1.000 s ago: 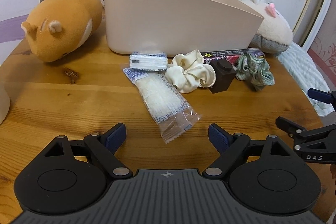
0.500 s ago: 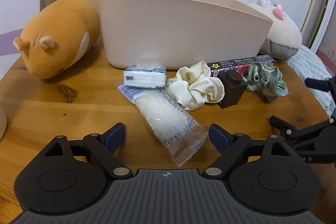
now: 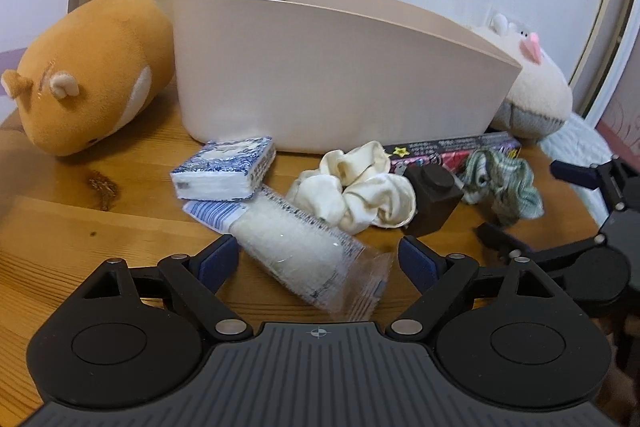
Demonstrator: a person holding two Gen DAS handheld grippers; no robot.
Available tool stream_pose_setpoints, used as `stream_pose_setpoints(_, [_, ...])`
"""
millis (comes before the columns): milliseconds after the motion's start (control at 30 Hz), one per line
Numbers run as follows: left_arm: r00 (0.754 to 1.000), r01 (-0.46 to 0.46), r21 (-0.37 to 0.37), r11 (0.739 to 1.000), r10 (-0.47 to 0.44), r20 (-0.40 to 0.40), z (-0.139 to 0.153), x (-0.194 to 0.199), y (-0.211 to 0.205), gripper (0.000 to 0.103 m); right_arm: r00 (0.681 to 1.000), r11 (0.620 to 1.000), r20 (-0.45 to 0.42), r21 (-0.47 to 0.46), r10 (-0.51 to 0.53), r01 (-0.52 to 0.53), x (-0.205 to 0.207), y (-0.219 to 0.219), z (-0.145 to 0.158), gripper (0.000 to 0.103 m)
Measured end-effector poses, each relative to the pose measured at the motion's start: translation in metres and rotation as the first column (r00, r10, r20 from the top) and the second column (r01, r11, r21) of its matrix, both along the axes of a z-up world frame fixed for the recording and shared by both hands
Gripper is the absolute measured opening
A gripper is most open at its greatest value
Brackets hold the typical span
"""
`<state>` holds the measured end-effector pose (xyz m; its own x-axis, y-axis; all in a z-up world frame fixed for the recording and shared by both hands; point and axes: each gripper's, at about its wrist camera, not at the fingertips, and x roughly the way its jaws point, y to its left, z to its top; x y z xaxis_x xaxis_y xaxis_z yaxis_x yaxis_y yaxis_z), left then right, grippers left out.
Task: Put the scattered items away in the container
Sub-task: 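Grasp the clear plastic bag with left tool while right tool grasps the green cloth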
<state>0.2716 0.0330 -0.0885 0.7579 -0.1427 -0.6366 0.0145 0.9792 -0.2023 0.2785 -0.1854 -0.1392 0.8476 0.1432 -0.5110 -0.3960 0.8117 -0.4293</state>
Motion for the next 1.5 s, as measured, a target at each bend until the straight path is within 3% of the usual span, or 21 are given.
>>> stream_pose_setpoints(233, [0.999,-0.046,-0.050,0.998,0.046,-0.007,0.001,0.006,0.002,0.089,1.000,1.000,-0.011,0.025,0.006,-0.006,0.005,0.004,0.000,0.103])
stream_pose_setpoints(367, [0.996,-0.089,0.062,0.994,0.090,-0.014,0.001,0.010,-0.007,0.089,1.000,0.999,-0.026,0.048,-0.002,0.003,0.007,0.002,0.001,0.103])
stream_pose_setpoints(633, [0.996,-0.091,0.106,0.990,0.093,-0.010,0.000,0.009,-0.009,0.086,0.994,0.987,-0.112,0.160,-0.009,0.027,0.014,-0.007,0.003,0.095])
stream_pose_setpoints(733, [0.997,-0.079,0.105,0.991,0.081,-0.014,0.001,0.008,-0.005,0.081,0.988,0.977,-0.152,0.211,0.005,0.027,0.015,-0.012,0.004,0.085])
stream_pose_setpoints(800, [0.996,-0.089,0.107,0.990,0.091,-0.015,0.002,0.007,-0.002,0.071,0.984,0.972,-0.176,0.235,0.018,0.024,0.017,-0.014,0.004,0.078])
stream_pose_setpoints(867, [0.994,-0.103,0.095,0.990,0.104,-0.014,0.004,0.003,0.005,0.053,0.981,0.966,-0.194,0.256,0.027,0.024,0.017,-0.015,0.005,0.073])
stream_pose_setpoints(967, [0.993,-0.113,0.064,0.991,0.115,-0.017,0.006,-0.001,0.017,0.041,0.971,0.948,-0.233,0.316,0.056,0.021,0.020,-0.020,0.006,0.047])
stream_pose_setpoints(1033, [0.993,-0.112,0.039,0.993,0.113,-0.022,0.007,-0.002,0.023,0.038,0.964,0.933,-0.256,0.358,0.068,0.030,0.021,-0.023,0.005,0.041])
stream_pose_setpoints(1133, [0.993,-0.112,0.037,0.993,0.113,-0.028,0.008,-0.004,0.024,0.036,0.964,0.936,-0.259,0.350,0.055,0.041,0.022,-0.022,0.007,0.036])
stream_pose_setpoints(1200, [0.993,-0.114,0.038,0.993,0.115,-0.029,0.008,-0.006,0.024,0.035,0.963,0.938,-0.266,0.344,0.049,0.047,0.022,-0.021,0.008,0.025])
stream_pose_setpoints(1300, [0.992,-0.117,0.026,0.993,0.118,-0.033,0.009,-0.010,0.024,0.033,0.962,0.939,-0.271,0.338,0.035,0.060,0.019,-0.020,0.009,0.017])
stream_pose_setpoints(1500, [0.992,-0.115,0.004,0.993,0.115,-0.044,0.011,-0.021,0.026,0.031,0.961,0.933,-0.275,0.350,0.015,0.086,0.010,-0.029,0.009,0.014])
